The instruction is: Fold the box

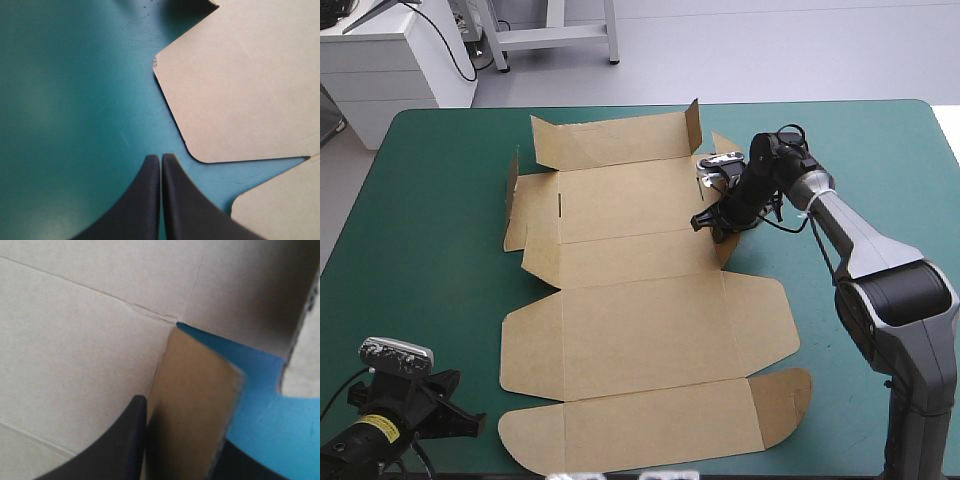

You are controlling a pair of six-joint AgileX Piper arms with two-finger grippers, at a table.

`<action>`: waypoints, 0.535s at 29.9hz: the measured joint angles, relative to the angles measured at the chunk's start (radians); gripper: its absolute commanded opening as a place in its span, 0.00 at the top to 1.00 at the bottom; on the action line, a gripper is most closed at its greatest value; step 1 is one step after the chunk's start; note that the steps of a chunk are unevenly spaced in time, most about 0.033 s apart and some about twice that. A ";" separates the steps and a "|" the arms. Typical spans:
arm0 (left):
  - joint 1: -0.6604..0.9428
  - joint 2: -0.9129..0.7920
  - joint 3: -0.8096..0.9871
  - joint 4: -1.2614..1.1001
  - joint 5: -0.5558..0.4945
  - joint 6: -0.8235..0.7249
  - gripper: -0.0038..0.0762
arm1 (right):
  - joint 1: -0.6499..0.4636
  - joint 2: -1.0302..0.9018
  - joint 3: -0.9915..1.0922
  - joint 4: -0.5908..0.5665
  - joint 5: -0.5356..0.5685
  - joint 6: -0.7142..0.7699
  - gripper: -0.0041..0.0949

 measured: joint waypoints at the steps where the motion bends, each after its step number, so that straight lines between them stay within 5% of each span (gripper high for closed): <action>1: 0.000 0.000 0.000 0.000 0.000 0.000 0.96 | 0.004 0.006 0.000 -0.008 0.002 0.000 0.92; 16: 0.000 0.000 0.000 0.000 0.000 0.000 0.96 | 0.085 0.015 -0.084 -0.185 0.035 0.009 0.97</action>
